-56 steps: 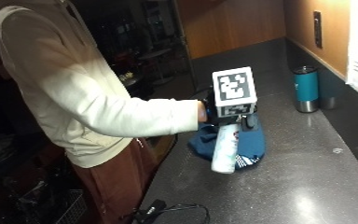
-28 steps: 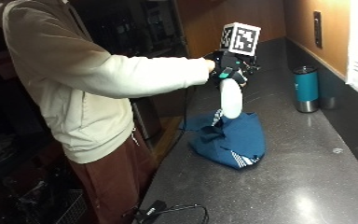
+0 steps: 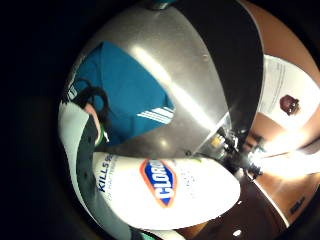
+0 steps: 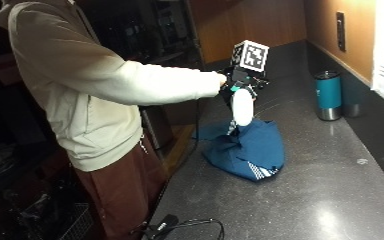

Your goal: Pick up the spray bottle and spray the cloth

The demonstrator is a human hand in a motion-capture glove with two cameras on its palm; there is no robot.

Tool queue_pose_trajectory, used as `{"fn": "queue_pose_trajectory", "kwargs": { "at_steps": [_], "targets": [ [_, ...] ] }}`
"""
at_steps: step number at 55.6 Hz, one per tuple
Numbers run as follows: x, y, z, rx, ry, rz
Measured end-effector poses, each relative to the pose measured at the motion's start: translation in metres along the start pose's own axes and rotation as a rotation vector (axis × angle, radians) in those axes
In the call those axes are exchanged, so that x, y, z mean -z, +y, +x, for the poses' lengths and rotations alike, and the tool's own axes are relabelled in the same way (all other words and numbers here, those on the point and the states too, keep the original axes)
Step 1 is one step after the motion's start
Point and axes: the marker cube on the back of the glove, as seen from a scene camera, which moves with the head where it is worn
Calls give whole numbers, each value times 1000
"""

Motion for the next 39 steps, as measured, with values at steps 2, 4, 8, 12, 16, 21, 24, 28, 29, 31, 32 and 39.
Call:
{"fn": "queue_pose_trajectory", "kwargs": {
  "at_steps": [2,4,8,12,16,21,24,28,29,31,32,39],
  "targets": [
    [-2,0,-2,3,-9,-2],
    [-2,-1,-7,-7,-16,-3],
    [7,-1,-16,-19,-14,2],
    [19,3,-21,-4,-25,31],
    [32,8,-20,-16,0,49],
    [36,13,-17,-15,22,58],
    [33,12,-18,-18,-1,59],
    [28,11,-21,24,-50,73],
    [27,11,-21,29,-62,78],
    [29,11,-25,26,-87,91],
    [31,11,-27,26,-101,102],
    [61,17,-46,87,-282,223]
  ]
}}
